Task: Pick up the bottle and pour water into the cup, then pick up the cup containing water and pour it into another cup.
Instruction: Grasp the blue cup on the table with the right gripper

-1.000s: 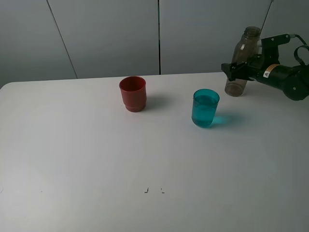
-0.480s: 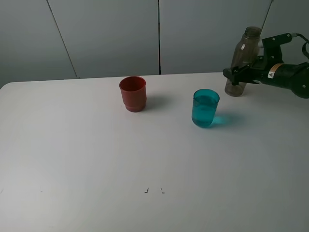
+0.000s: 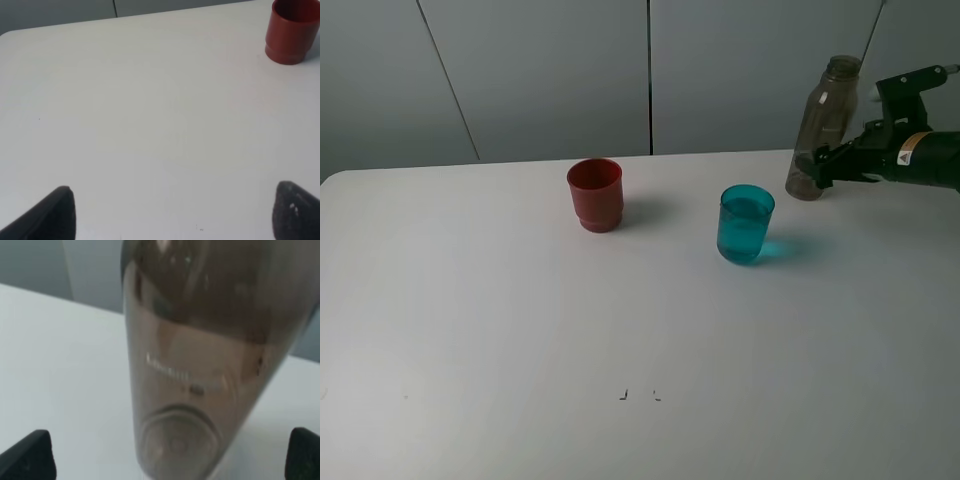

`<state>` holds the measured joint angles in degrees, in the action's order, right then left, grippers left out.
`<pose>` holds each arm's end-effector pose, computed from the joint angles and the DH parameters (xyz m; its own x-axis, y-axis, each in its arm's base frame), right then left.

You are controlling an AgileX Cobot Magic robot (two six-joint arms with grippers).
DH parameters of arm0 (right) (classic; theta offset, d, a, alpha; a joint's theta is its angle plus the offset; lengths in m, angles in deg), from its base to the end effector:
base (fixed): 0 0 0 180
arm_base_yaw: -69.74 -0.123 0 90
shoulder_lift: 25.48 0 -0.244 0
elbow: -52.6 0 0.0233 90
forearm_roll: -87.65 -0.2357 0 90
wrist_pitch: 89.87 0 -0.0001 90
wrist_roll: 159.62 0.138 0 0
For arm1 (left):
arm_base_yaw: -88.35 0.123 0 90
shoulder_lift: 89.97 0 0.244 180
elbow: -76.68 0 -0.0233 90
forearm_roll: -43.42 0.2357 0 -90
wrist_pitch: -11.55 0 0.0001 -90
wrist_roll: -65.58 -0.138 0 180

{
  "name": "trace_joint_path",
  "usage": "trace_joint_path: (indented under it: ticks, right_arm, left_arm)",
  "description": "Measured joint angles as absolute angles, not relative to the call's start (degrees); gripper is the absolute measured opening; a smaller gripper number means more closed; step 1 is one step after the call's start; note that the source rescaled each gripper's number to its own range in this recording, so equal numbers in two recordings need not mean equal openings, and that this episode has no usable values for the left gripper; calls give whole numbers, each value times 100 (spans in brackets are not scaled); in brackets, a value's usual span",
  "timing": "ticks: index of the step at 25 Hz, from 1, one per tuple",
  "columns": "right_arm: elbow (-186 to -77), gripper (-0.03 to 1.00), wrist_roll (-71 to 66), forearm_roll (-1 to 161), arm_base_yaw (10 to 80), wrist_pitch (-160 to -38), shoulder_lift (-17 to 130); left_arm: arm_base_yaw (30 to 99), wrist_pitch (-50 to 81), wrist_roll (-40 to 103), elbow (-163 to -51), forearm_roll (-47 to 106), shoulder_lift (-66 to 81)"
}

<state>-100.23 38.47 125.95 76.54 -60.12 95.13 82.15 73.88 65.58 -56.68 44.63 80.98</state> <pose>0.3813 -0.0028 0.0732 -0.4877 -0.2116 -0.8470 -0.2907 0.9542 -0.0710 0.0623 -0.0042 0.2486 -0.4660 0.0605 -0.8827 0.0961 0.9952 0.0174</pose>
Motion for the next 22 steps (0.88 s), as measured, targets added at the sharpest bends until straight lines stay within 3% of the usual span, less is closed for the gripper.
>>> trace_joint_path:
  ticks: [9, 16, 22]
  right_arm:
    - [-8686, 100, 3818, 12620, 7654, -6295, 8439]
    - [-7694, 100, 3878, 13779, 7654, -6292, 8176]
    - [-7637, 100, 3878, 14408, 7654, -5198, 8163]
  left_arm:
    - [8215, 7388, 6558, -5668, 4463, 8098]
    - [8215, 7388, 6558, -5668, 4463, 8098]
    - [8215, 7388, 6519, -5668, 4463, 8098]
